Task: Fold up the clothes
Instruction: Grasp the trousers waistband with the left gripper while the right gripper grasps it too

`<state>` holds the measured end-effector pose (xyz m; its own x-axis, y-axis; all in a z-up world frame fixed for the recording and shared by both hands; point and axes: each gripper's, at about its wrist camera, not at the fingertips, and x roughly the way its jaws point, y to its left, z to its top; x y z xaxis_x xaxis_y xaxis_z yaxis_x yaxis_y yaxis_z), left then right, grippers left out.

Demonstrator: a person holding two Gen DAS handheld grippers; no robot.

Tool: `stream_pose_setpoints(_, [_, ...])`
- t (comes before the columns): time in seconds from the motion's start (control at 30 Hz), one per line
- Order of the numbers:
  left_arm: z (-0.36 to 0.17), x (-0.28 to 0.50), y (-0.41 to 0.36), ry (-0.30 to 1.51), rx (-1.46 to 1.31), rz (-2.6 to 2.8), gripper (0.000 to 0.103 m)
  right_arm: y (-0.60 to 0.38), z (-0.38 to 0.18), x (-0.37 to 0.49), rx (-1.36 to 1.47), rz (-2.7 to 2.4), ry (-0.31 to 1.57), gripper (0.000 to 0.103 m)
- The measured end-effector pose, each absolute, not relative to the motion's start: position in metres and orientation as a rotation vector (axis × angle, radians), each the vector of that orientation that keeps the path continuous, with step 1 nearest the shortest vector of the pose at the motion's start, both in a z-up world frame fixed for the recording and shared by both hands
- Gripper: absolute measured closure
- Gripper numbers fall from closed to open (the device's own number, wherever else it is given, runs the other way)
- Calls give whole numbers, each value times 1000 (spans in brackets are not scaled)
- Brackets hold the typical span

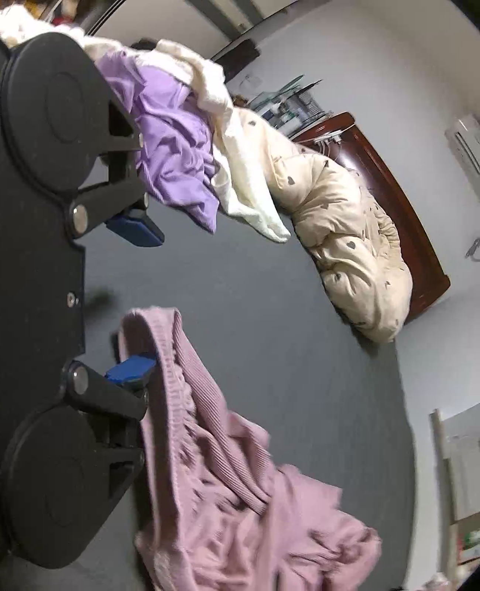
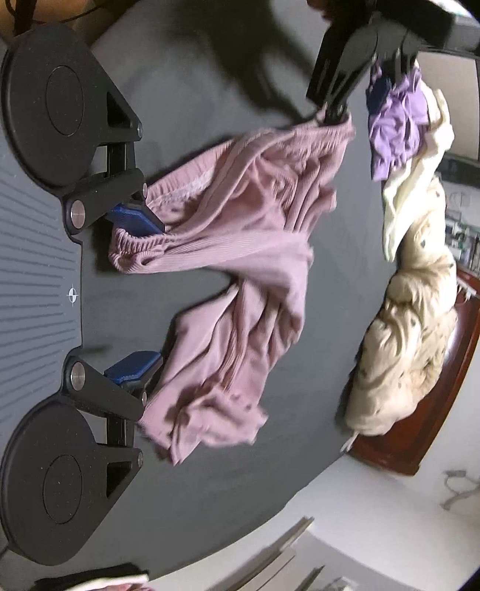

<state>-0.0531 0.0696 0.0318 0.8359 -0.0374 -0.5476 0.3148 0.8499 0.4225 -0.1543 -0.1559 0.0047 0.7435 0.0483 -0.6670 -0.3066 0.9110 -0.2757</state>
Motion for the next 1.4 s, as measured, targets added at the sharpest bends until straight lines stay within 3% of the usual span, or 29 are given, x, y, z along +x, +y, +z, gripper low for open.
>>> stream_pose_setpoints(0.3, [37, -76, 60, 578, 501, -241, 34, -190, 10, -147, -344, 120, 726, 35])
stream_pose_setpoints(0.8, [18, -66, 53, 610, 493, -150, 33, -168, 8, -152, -372, 132, 694, 35])
stream_pose_setpoints(1.1, [15, -65, 48, 595, 524, -71, 47, -177, -12, -145, -380, 68, 663, 36])
stream_pose_setpoints(1.17, [16, -66, 48, 595, 527, -66, 52, -182, -10, -148, -363, 69, 634, 54])
stream_pose_setpoints(1.2, [16, -67, 48, 592, 526, -66, 59, -181, -9, -149, -362, 80, 622, 65])
stream_pose_setpoints(1.27, [18, -72, 45, 585, 523, -75, 74, -179, -5, -151, -361, 102, 597, 73])
stream_pose_setpoints(1.3, [19, -75, 41, 584, 530, -82, 87, -177, -4, -152, -381, 101, 581, 85])
stream_pose_setpoints(1.4, [20, -84, 31, 578, 563, -73, 89, -174, 0, -156, -429, 91, 538, 85])
